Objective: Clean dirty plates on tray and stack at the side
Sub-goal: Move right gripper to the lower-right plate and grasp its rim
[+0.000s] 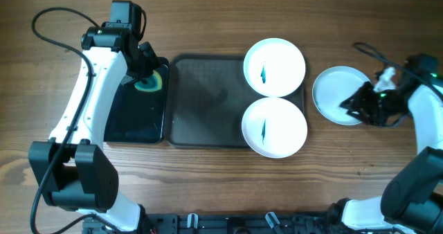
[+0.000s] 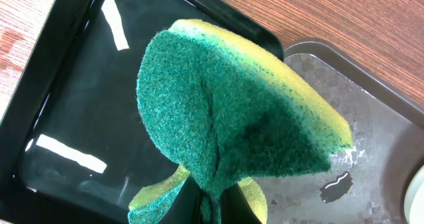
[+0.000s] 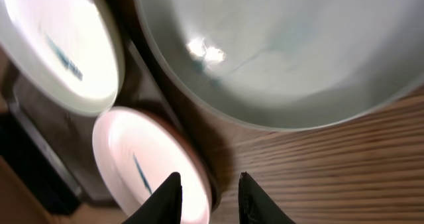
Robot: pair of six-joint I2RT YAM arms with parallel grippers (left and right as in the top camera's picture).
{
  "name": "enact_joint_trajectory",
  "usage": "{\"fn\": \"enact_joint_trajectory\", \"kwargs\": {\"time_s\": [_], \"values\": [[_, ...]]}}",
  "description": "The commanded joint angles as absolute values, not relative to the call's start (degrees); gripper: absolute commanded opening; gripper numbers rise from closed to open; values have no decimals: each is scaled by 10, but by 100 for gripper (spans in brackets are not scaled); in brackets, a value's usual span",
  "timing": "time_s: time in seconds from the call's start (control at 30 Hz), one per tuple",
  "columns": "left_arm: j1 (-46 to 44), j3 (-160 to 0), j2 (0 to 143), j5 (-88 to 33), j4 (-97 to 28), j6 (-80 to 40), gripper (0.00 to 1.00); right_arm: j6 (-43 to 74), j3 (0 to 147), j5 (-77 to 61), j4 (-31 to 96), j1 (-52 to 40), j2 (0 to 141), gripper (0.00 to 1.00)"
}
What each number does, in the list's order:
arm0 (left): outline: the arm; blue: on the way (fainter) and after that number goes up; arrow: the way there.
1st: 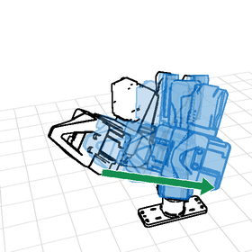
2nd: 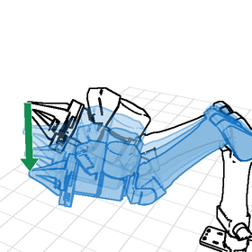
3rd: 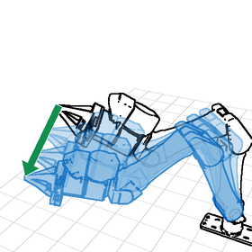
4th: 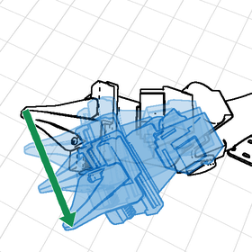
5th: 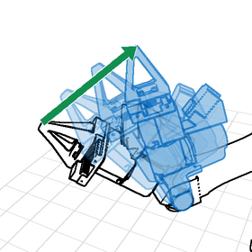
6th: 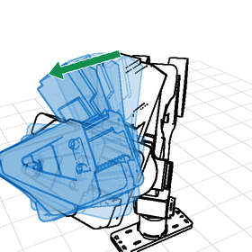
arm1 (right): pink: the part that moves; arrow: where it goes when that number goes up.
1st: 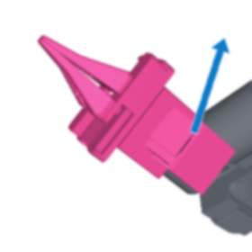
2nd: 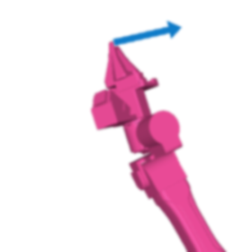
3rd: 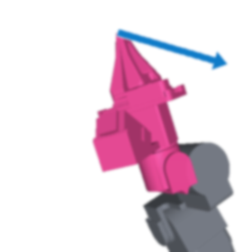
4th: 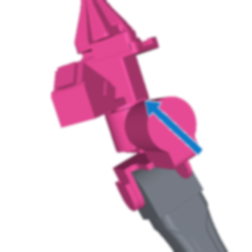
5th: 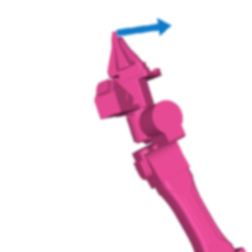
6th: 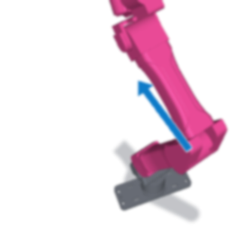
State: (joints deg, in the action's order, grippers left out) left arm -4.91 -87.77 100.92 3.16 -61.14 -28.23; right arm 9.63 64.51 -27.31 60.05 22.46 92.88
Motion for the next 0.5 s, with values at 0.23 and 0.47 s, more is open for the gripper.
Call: {"fn": "enact_joint_trajectory", "kwargs": {"time_s": [0.23, 0.47], "values": [[-46, -888, 1005, 36, -611, -288, 4, 147, 524, -161, 549, 57, 921, 30], [-46, -888, 1005, 36, -611, -288, 4, 152, 496, -161, 507, 22, 921, 29]]}}
